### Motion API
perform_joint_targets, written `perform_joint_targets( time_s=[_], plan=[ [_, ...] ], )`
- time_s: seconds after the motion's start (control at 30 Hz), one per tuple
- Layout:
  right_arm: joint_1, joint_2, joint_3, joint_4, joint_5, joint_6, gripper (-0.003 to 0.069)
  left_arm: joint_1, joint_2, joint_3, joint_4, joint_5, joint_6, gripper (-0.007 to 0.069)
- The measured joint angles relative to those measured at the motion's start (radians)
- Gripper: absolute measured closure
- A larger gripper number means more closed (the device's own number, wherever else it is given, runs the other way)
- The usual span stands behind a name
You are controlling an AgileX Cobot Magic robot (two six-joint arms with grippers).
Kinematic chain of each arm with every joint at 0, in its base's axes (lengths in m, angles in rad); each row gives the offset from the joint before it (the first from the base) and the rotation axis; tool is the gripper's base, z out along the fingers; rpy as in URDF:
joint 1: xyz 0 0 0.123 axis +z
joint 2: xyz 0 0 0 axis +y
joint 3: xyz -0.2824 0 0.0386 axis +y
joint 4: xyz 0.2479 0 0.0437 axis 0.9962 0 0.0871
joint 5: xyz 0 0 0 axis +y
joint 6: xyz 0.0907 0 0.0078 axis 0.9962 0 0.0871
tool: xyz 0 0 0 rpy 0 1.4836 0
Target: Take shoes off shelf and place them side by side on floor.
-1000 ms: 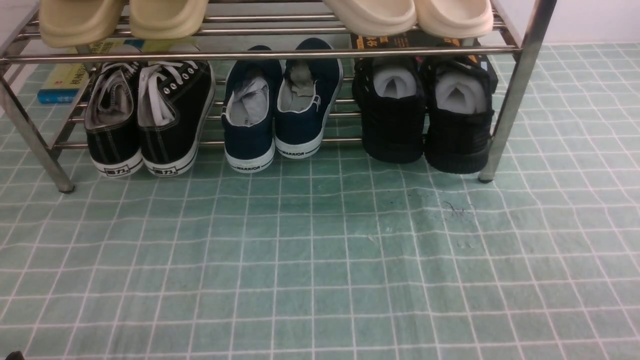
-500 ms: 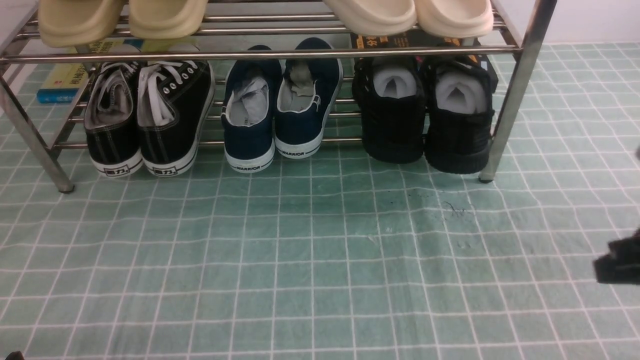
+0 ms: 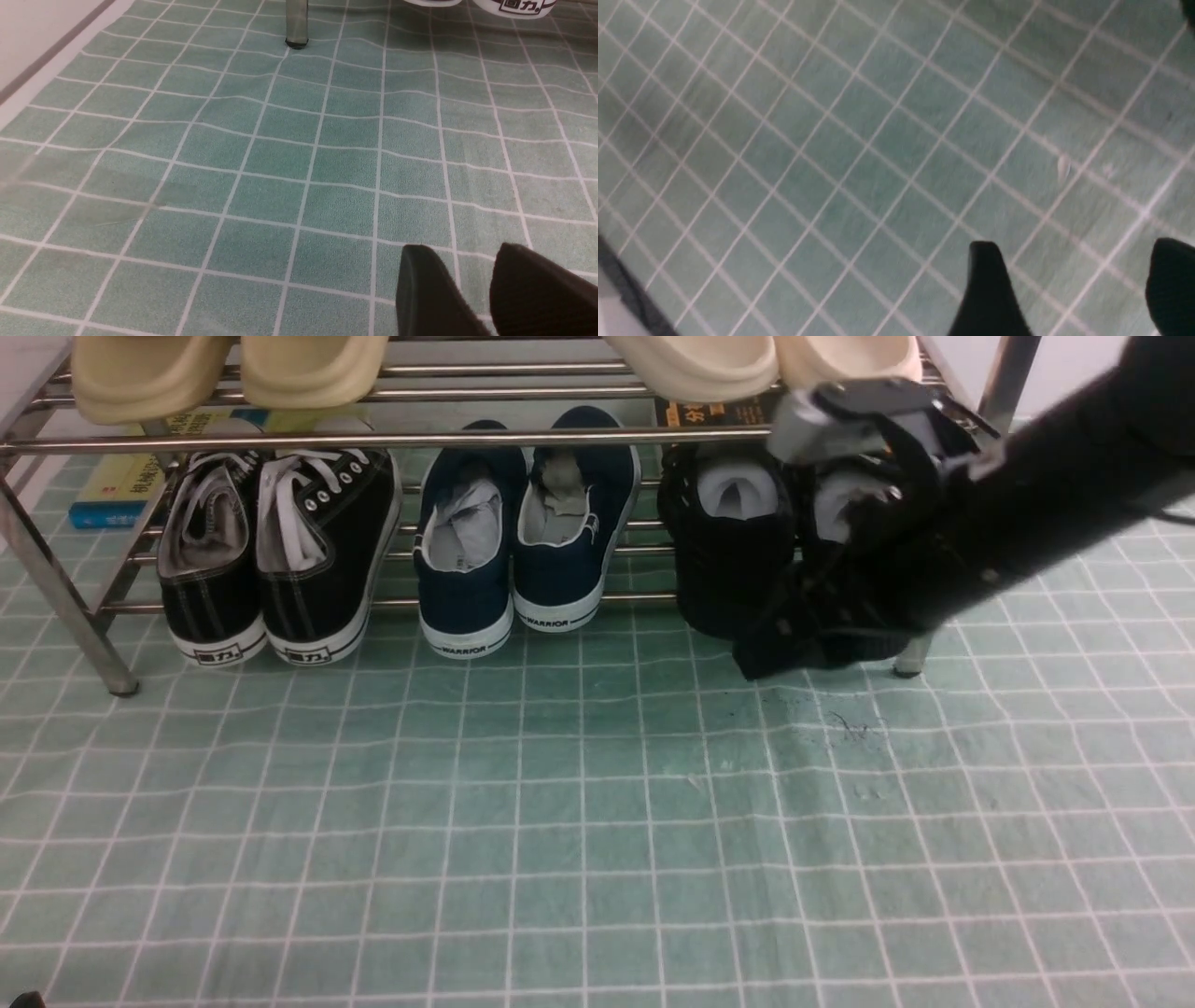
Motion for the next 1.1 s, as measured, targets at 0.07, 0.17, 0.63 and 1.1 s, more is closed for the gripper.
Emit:
perform_joint_targets(
  time_s=[0.07, 0.17, 0.63, 1.1],
  plan=[
    [0.028, 0.073, -0.131, -0.090, -0.014, 0.030, 0.0139, 0.000, 0.000, 0.000, 0.000, 0.000, 0.000, 0.0385],
    [0.043, 0.140, -0.229, -0.151, -0.028, 0.056, 0.0127, 0.000, 0.000, 0.000, 0.000, 0.000, 0.000, 0.0385],
    [0.048, 0.435, -0.488, -0.391, -0.135, 0.150, 0.0120, 0.000, 0.000, 0.000, 0.000, 0.000, 0.000, 0.0385],
    [0.051, 0.521, -0.497, -0.481, -0.140, 0.200, 0.0531, 0.000, 0.000, 0.000, 0.000, 0.000, 0.000, 0.0385]
  ],
)
